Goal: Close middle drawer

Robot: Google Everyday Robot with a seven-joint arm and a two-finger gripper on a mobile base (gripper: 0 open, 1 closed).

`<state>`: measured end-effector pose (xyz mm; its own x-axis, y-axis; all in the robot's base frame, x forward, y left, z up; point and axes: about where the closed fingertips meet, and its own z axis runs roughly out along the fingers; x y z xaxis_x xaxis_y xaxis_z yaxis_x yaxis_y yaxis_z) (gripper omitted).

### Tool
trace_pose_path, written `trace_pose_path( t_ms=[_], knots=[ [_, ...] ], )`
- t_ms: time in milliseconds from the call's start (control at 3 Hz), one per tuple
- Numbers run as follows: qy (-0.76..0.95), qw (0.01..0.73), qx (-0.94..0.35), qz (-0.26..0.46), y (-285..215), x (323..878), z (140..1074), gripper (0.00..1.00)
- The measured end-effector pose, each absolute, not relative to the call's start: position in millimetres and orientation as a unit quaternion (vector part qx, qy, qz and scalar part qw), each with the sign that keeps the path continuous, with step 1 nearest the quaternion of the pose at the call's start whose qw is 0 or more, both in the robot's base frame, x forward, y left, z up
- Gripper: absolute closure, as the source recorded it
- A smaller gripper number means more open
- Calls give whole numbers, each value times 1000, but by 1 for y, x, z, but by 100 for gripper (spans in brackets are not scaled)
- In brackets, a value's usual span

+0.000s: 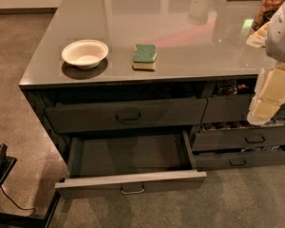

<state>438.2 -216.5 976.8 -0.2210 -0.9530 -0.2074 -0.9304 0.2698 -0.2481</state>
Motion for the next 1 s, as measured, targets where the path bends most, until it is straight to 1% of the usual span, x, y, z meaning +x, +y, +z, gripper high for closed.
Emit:
trace_pose_path(
  t_ms=[333,667,1000],
  knots=[
    [781,160,-603,-35,-216,438,977,0],
    [782,170,-599,-22,-217,437,963,19],
    [785,183,-592,5,-211,432,921,42]
  ],
)
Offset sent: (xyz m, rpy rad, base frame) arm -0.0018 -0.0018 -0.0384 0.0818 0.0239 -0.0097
